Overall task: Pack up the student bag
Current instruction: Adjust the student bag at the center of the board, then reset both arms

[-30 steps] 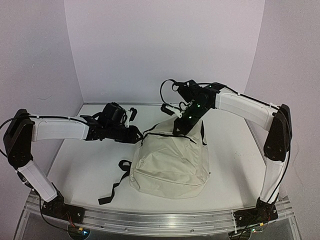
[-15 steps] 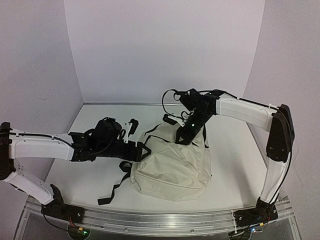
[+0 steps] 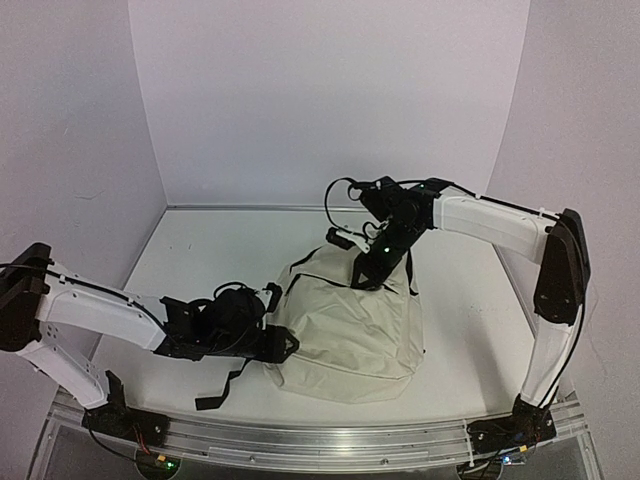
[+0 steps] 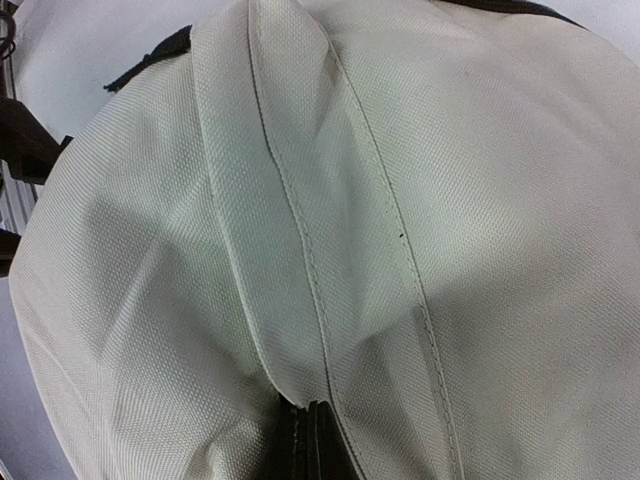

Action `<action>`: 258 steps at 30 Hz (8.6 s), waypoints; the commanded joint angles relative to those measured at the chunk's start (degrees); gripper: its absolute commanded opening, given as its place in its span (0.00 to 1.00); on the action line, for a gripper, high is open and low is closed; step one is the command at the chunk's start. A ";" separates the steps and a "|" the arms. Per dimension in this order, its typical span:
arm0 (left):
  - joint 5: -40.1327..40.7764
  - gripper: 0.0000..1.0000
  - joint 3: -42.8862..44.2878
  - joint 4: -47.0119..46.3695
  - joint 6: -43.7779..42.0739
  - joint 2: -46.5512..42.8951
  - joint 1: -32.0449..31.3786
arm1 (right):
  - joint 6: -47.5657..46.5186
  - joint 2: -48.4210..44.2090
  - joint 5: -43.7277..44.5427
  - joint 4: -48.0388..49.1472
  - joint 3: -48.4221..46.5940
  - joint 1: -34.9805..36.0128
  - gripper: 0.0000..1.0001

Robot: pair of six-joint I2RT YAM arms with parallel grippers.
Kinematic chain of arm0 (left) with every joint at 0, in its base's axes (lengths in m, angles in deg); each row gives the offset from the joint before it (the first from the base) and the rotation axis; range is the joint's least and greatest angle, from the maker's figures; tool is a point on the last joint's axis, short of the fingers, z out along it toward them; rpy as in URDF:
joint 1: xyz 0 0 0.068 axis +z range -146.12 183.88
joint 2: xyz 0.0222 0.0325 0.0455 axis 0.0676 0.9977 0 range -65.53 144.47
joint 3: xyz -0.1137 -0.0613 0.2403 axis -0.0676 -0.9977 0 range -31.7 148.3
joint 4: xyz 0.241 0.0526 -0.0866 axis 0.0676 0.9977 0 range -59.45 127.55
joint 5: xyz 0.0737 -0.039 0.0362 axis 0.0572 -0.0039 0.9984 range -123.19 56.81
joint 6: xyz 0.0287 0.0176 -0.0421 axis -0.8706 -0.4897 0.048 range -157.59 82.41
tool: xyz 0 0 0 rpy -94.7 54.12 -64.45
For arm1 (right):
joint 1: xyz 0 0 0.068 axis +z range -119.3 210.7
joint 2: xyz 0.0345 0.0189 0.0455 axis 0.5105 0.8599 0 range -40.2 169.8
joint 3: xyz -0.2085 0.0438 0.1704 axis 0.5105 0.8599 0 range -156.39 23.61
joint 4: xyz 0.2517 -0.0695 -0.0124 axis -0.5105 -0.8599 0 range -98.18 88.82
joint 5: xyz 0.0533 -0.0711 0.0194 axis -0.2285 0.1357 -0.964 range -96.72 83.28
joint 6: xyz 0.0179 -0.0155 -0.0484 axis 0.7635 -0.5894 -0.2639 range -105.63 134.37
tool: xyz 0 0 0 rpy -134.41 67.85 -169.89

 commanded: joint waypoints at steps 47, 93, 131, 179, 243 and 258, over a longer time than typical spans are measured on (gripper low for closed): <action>-7.70 0.72 9.11 4.02 5.20 6.65 6.28 | -10.57 -7.31 -8.76 -8.28 15.84 -18.02 0.73; -12.39 0.89 12.01 -4.69 0.53 11.36 18.60 | 0.46 2.70 -21.62 -1.79 10.52 -21.09 0.67; -10.85 0.74 5.61 12.21 1.01 1.03 10.99 | 9.60 -7.08 -23.30 9.30 28.95 -13.07 0.70; -1.56 0.35 -0.61 16.13 3.64 -6.09 11.35 | 20.76 -17.50 -10.21 25.88 34.85 -10.64 0.00; 0.41 1.00 23.36 31.36 -14.25 -8.10 25.38 | 17.26 -27.09 -15.02 18.92 23.31 -18.80 0.98; -0.93 1.00 24.56 35.07 -9.41 -4.54 27.43 | 18.80 -39.36 -3.19 23.35 34.78 -25.53 0.98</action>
